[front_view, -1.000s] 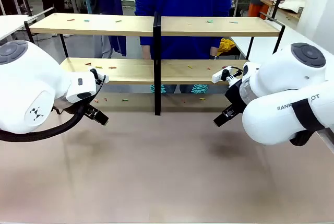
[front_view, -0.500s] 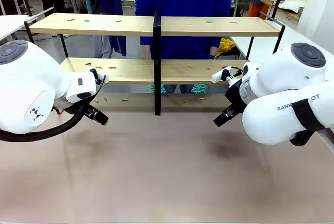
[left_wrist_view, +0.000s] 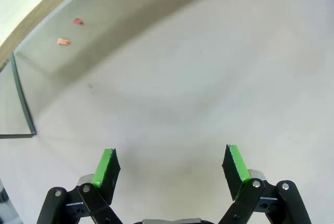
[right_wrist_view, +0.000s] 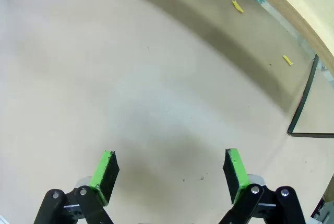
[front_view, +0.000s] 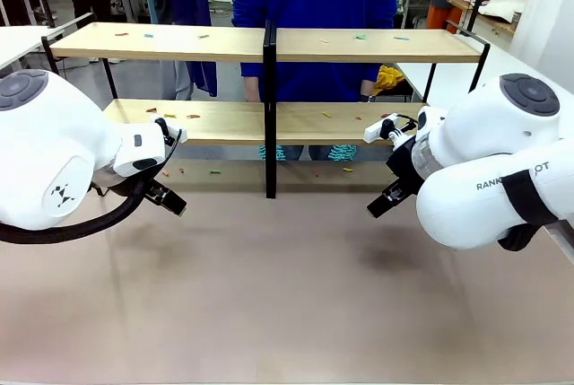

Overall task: Clean the shelves.
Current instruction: Pick up the Duster when the human hands it over.

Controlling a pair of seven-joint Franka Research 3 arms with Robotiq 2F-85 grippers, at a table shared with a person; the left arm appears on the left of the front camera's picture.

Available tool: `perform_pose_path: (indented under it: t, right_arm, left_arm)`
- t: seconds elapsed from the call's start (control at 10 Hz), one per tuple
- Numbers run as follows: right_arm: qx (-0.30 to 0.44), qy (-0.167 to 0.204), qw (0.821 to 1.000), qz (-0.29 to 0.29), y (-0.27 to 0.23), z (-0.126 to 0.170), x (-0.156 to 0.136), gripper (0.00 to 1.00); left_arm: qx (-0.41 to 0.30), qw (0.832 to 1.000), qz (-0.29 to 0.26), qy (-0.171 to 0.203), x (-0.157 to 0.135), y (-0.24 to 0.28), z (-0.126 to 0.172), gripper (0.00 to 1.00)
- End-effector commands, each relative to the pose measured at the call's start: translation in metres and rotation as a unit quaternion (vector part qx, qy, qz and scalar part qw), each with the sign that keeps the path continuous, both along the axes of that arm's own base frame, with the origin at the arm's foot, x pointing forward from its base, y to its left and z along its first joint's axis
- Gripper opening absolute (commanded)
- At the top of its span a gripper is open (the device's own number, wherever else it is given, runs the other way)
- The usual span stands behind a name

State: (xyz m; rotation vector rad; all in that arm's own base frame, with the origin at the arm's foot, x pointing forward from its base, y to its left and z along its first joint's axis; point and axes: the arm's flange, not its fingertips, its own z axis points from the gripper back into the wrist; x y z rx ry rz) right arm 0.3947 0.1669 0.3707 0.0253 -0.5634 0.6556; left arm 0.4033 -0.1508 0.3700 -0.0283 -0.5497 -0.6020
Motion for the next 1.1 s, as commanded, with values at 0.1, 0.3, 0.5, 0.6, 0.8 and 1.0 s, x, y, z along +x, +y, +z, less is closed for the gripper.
perform_pose_path:
  t: [0.1, 0.3, 0.5, 0.6, 0.8, 1.0]
  right_arm:
    - [0.000, 0.000, 1.000, 0.000, 0.000, 0.000, 0.000, 1.00]
    - [0.000, 0.000, 1.000, 0.000, 0.000, 0.000, 0.000, 1.00]
    - [0.000, 0.000, 1.000, 0.000, 0.000, 0.000, 0.000, 1.00]
    - [0.000, 0.000, 1.000, 0.000, 0.000, 0.000, 0.000, 1.00]
    - [0.000, 0.000, 1.000, 0.000, 0.000, 0.000, 0.000, 1.00]
    - [0.022, 0.044, 0.999, 0.005, -0.002, 0.016, -0.010, 1.00]
  left_arm:
    - [0.000, 1.000, 0.000, 0.000, 0.000, 0.000, 0.000, 1.00]
    - [0.000, 1.000, 0.000, 0.000, 0.000, 0.000, 0.000, 1.00]
    - [0.000, 1.000, 0.000, 0.000, 0.000, 0.000, 0.000, 1.00]
    - [0.000, 1.000, 0.000, 0.000, 0.000, 0.000, 0.000, 1.00]
    - [0.000, 1.000, 0.000, 0.000, 0.000, 0.000, 0.000, 1.00]
    - [-0.067, 0.993, -0.008, 0.100, -0.003, 0.010, 0.021, 1.00]
